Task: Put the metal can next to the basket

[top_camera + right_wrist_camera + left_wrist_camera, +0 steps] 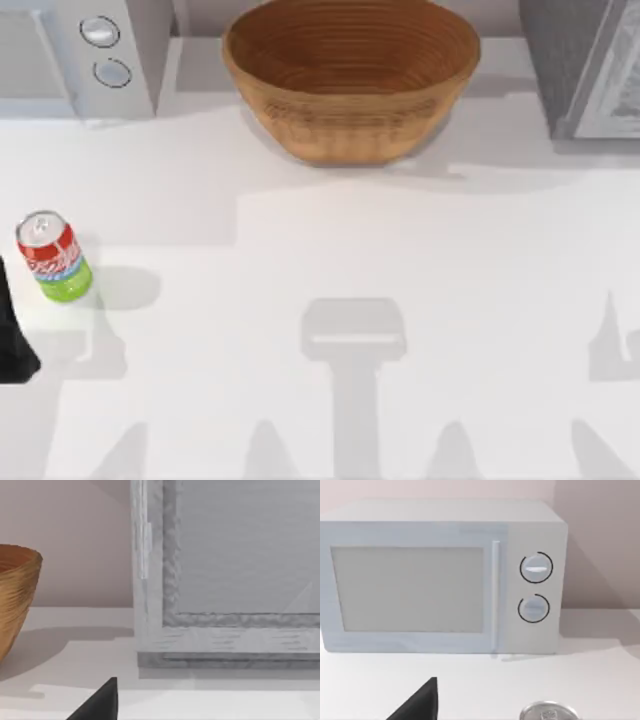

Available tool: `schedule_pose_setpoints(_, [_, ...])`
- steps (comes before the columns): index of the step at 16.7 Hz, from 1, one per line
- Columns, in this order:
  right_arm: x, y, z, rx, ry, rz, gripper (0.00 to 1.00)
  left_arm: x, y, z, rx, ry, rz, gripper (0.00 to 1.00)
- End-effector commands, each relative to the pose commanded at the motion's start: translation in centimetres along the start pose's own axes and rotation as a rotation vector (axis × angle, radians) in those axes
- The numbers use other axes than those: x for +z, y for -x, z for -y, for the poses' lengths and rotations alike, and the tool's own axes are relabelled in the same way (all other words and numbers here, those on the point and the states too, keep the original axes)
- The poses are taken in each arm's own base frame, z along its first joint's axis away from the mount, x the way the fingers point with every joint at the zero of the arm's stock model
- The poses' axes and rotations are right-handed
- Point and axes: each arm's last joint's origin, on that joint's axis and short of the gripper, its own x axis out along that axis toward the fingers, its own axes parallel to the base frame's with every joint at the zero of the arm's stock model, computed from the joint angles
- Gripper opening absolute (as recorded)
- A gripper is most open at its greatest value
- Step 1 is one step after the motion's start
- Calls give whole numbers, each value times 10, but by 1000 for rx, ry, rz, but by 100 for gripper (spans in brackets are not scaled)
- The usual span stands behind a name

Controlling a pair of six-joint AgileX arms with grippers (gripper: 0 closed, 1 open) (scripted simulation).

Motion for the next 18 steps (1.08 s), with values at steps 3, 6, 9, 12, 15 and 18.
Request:
schedule_pose_setpoints(3, [0, 0, 0, 0, 0, 0, 100, 2, 0, 0, -1, -5, -8, 100])
schedule_pose_setpoints(6, [0, 0, 0, 0, 0, 0, 100, 19, -1, 1, -10, -50, -82, 100])
schedule_pose_setpoints(9, [0, 0, 0, 0, 0, 0, 100, 53, -9, 1, -27, -132, -223, 100])
schedule_pose_setpoints(12, [0, 0, 0, 0, 0, 0, 100, 86, -36, 1, -71, -237, -446, 100])
schedule_pose_setpoints(15, [0, 0, 0, 0, 0, 0, 100, 104, -82, 3, -154, -351, -728, 100])
schedule_pose_setpoints(18, [0, 0, 0, 0, 0, 0, 100, 102, -137, 6, -273, -454, -1012, 100])
